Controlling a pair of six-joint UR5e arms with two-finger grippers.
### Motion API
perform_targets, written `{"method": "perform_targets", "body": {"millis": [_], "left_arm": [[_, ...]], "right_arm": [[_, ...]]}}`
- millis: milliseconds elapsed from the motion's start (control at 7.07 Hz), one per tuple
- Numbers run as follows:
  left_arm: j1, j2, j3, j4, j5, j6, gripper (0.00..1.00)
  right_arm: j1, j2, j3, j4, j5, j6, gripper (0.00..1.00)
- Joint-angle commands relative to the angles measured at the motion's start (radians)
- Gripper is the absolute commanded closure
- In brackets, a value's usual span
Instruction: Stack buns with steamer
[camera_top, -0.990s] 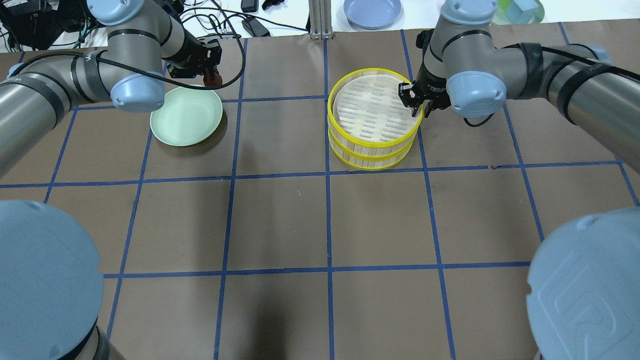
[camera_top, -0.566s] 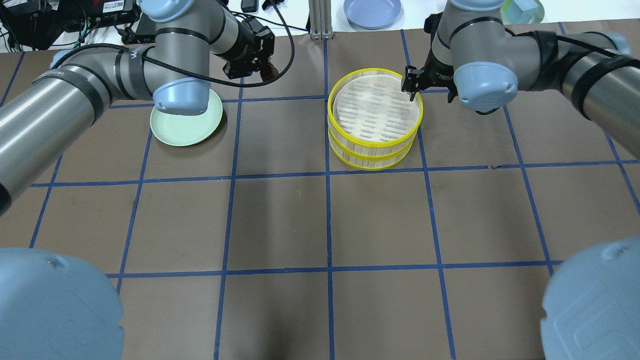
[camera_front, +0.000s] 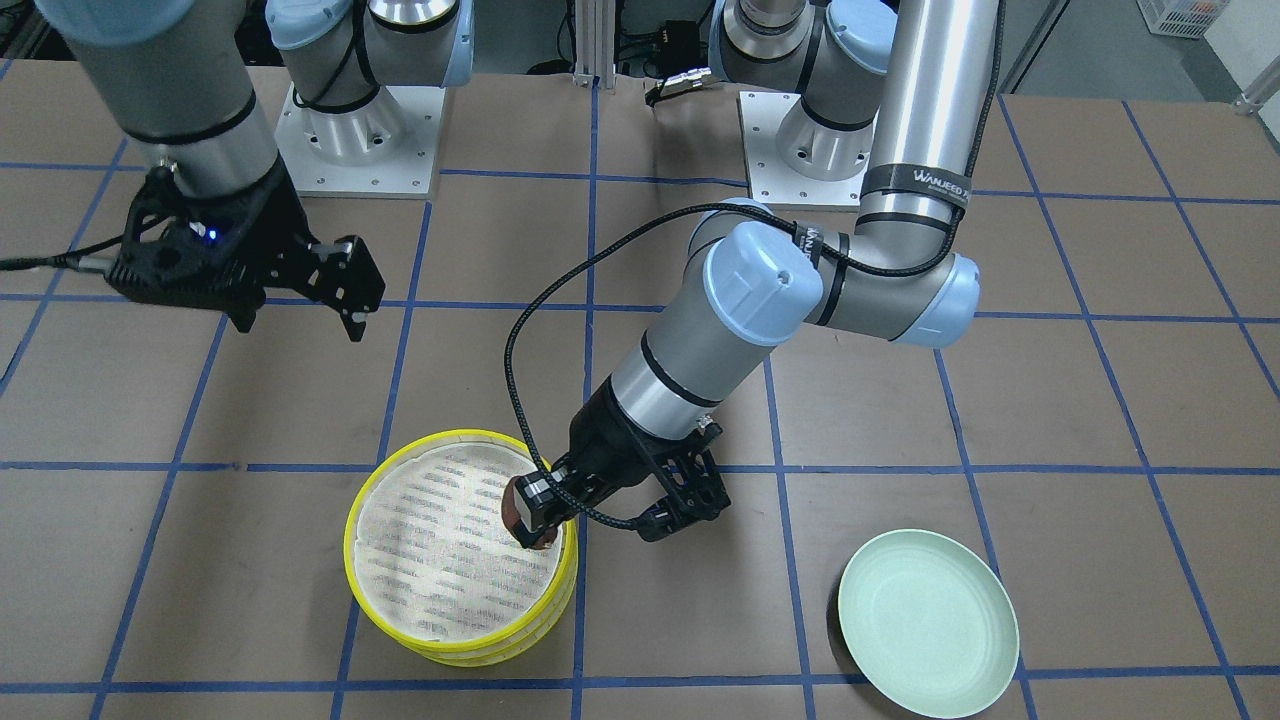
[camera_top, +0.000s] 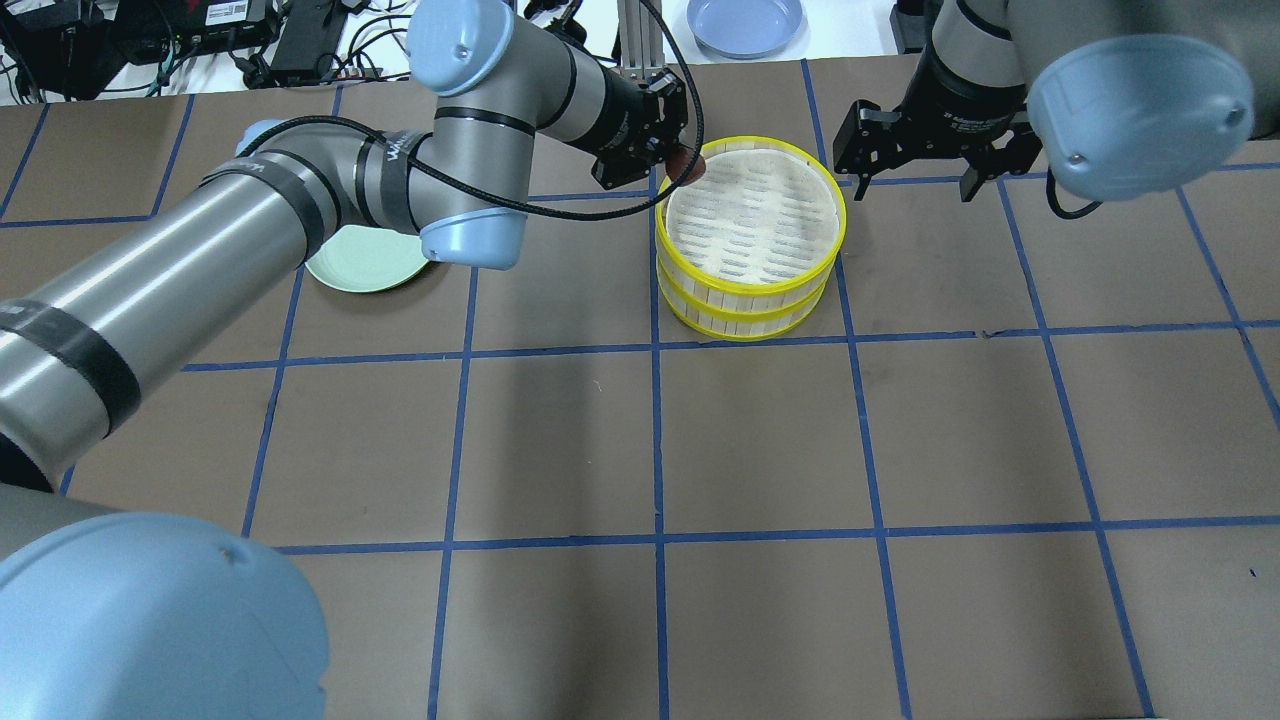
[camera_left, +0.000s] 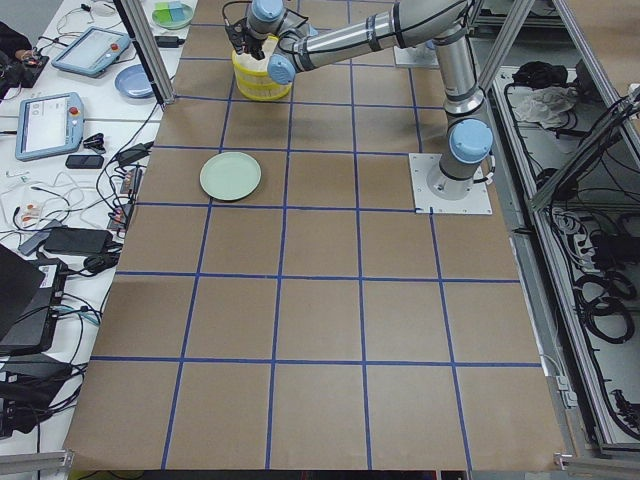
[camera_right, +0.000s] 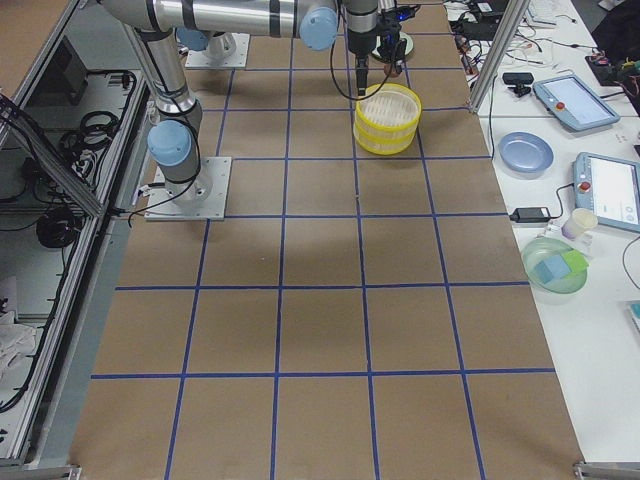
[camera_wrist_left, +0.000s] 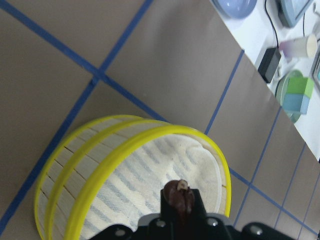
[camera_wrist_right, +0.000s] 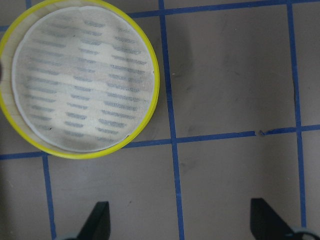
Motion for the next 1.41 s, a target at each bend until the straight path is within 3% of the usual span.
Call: {"method": "perform_targets", "body": {"millis": [0, 566, 707, 1131, 1273], "left_arm": [[-0.024, -0.039, -0.003, 0.002, -0.008, -0.001, 0.02], [-0.027, -0.001, 0.013, -0.009, -0.062, 0.009, 0.00], [-0.013, 0.019, 0.013, -0.026, -0.056, 0.108, 0.00], [0.172, 0.132, 0.026, -0.371, -0.022, 0.660, 0.00], [0.220, 0.180, 0.026, -0.453, 0.081, 0.822, 0.00]], "right_arm": [[0.028, -0.063, -0.005, 0.023, -0.016, -0.006, 0.00], [0.024, -0.075, -0.017, 0.061, -0.023, -0.009, 0.00], [0.024, -0.072, -0.018, 0.058, -0.023, -0.009, 0.00], [0.024, -0.074, -0.018, 0.059, -0.027, -0.006, 0.00], [0.024, -0.074, -0.018, 0.061, -0.023, -0.008, 0.00]]}}
